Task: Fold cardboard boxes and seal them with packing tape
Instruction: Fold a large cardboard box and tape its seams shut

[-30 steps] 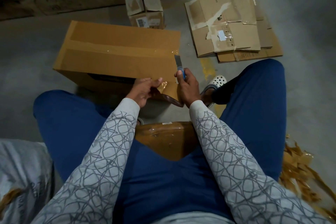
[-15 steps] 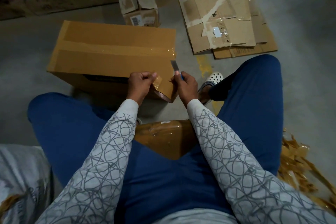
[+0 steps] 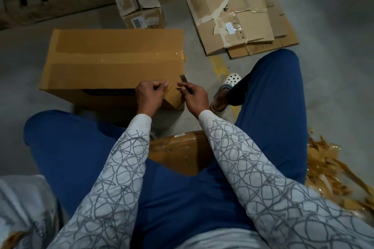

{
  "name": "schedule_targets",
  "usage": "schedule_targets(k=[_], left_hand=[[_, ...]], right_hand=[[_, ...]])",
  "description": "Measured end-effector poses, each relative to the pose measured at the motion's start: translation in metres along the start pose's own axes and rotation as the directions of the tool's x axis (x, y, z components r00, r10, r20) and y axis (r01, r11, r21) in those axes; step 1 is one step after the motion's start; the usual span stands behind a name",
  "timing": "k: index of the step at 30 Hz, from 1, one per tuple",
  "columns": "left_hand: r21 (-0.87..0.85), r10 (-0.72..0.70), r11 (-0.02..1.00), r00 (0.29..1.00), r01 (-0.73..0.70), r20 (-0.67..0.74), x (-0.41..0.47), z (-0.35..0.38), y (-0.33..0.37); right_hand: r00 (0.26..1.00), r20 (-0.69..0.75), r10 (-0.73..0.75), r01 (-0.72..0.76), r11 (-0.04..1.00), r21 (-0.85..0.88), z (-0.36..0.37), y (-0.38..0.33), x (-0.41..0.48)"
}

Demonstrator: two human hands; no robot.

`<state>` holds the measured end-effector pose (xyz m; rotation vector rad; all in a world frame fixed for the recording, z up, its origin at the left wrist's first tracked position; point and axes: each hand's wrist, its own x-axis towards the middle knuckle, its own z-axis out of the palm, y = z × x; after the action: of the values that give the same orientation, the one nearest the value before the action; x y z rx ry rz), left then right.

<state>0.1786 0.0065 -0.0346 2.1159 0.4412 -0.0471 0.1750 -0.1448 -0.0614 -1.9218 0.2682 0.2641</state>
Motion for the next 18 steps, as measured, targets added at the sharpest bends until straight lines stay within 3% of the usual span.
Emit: schedule_targets(k=[5,13,18], left_hand=[[0.030,0.045,0.999,0.999,-0.045,0.008,0.021,-0.001,0.025],[0.080,0.229,0.962,0.931,-0.261,0.285,0.111,0.002,0.098],[0.095,0.199,0.966,0.926,-0.240,0.320,0.172,0.034,0.095]], right_hand=[[1.000,0.019,0.019,-0.020,0.999,0.038,-0.002,-0.011,0.001],[0.997,-0.075,-0.029,0.045,0.974,0.221,-0.018,-0.018,0.037],[0.995,-0.101,0.000,0.029,0.959,0.281,-0.027,-0.022,0.076]])
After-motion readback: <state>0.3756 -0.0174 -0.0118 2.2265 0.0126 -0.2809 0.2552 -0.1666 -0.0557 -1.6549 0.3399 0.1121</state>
